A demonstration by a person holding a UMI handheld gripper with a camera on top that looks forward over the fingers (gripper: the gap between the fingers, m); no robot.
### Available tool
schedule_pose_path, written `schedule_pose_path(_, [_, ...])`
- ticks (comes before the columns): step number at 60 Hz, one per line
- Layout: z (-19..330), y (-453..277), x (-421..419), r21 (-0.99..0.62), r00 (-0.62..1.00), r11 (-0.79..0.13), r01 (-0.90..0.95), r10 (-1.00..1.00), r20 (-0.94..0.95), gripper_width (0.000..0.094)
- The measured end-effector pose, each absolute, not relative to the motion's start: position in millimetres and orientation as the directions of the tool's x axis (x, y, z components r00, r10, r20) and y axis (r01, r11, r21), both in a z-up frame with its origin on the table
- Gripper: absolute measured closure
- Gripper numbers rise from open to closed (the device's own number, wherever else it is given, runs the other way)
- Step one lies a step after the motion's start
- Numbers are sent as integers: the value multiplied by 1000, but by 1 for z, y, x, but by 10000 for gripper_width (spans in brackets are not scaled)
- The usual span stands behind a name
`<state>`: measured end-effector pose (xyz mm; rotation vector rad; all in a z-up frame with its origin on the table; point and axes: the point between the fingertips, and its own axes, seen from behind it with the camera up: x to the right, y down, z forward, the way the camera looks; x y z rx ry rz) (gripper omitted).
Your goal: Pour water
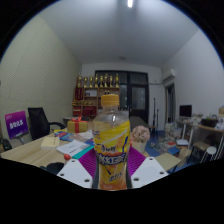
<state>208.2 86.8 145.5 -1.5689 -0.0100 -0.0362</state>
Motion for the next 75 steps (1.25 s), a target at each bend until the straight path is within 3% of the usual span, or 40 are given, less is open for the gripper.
schedule_pose_path(5, [129, 101, 212, -999, 1000, -38, -30, -6, -30, 556])
schedule_pose_path(6, [106, 96, 206, -999, 999, -34, -40, -6, -40, 556])
schedule_pose_path(14, [83, 105, 204, -996, 999, -71, -48, 17, -50, 546])
schedule_pose_path(16, [90, 95, 216, -999, 999, -33, -33, 30, -34, 550])
schedule_pose_path(25, [91, 92, 219, -999, 999, -39, -31, 33, -32, 551])
schedule_pose_path(32, [90, 88, 218, -997, 999, -78, -22, 28, -24, 404])
schedule_pose_path(39, [98, 66, 222, -996, 999, -89, 28, 23, 26, 80])
schedule_pose_path(49, [117, 1, 235, -990, 994, -88, 109, -6, 110, 103])
schedule_pose_path(61, [135, -84, 234, -995, 999, -90, 30, 23, 28, 104])
schedule_pose_path(75, [133, -159, 246, -996, 998, -72, -46, 32, -48, 102])
